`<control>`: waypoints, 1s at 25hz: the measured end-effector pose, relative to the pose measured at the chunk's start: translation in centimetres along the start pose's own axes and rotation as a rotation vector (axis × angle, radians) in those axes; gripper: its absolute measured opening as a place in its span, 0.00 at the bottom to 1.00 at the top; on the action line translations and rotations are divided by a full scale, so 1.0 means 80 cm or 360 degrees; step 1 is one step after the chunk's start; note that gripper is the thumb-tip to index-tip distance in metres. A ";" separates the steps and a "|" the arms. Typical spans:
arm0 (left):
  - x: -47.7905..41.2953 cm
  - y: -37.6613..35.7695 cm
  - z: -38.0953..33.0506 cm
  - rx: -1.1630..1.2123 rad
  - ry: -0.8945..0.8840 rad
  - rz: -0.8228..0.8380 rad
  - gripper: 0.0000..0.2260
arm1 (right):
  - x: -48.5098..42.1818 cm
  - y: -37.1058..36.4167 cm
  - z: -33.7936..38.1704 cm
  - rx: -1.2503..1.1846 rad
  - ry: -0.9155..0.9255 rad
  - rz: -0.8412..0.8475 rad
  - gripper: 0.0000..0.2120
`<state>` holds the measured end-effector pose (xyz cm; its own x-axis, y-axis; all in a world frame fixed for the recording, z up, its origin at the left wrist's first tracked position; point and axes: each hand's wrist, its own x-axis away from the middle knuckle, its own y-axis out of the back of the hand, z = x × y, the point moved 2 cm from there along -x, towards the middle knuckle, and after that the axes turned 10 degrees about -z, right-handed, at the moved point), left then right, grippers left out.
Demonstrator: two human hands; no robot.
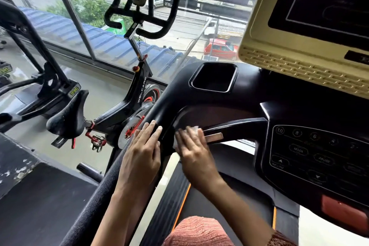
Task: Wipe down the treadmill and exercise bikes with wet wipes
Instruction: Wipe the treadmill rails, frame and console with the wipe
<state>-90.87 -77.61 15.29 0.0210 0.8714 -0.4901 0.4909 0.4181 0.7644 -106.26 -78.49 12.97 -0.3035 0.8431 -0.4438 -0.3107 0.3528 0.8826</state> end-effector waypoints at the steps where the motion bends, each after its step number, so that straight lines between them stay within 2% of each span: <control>1: -0.001 -0.001 -0.001 -0.0010 -0.0011 0.0005 0.22 | 0.003 -0.007 0.000 -0.0025 0.0134 -0.0014 0.21; 4: -0.001 -0.006 -0.006 -0.0026 -0.0022 0.0024 0.22 | 0.008 0.007 -0.032 0.0034 0.0345 -0.0135 0.18; 8: 0.001 -0.008 -0.006 -0.0013 -0.0013 0.0018 0.22 | 0.018 0.034 -0.075 0.0082 0.0017 -0.0448 0.18; 10: 0.002 -0.009 -0.005 -0.0019 -0.0025 0.0029 0.23 | 0.013 0.022 -0.056 0.0045 0.0007 -0.0409 0.18; 13: -0.001 -0.014 -0.009 -0.0011 -0.0028 0.0050 0.23 | 0.002 0.002 -0.023 0.0021 0.0322 -0.0176 0.20; 15: -0.004 -0.022 -0.019 0.0040 -0.0078 0.0083 0.23 | 0.005 0.011 -0.040 0.0031 0.0415 -0.0138 0.20; 19: -0.011 -0.054 -0.051 0.0204 -0.0230 0.0207 0.22 | 0.026 0.061 -0.118 0.0243 0.0098 -0.0328 0.17; 22: -0.018 -0.079 -0.075 0.0356 -0.0218 0.0280 0.25 | 0.033 0.079 -0.141 0.0304 -0.0229 -0.0446 0.20; 25: -0.027 -0.090 -0.099 0.0477 -0.0270 0.0164 0.21 | 0.038 0.078 -0.110 0.0226 -0.0208 -0.0457 0.18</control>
<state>-101.34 -80.44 14.19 0.2159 0.8394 -0.4988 0.7118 0.2144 0.6688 -117.06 -77.27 15.76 -0.1013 0.7430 -0.6616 -0.2355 0.6282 0.7415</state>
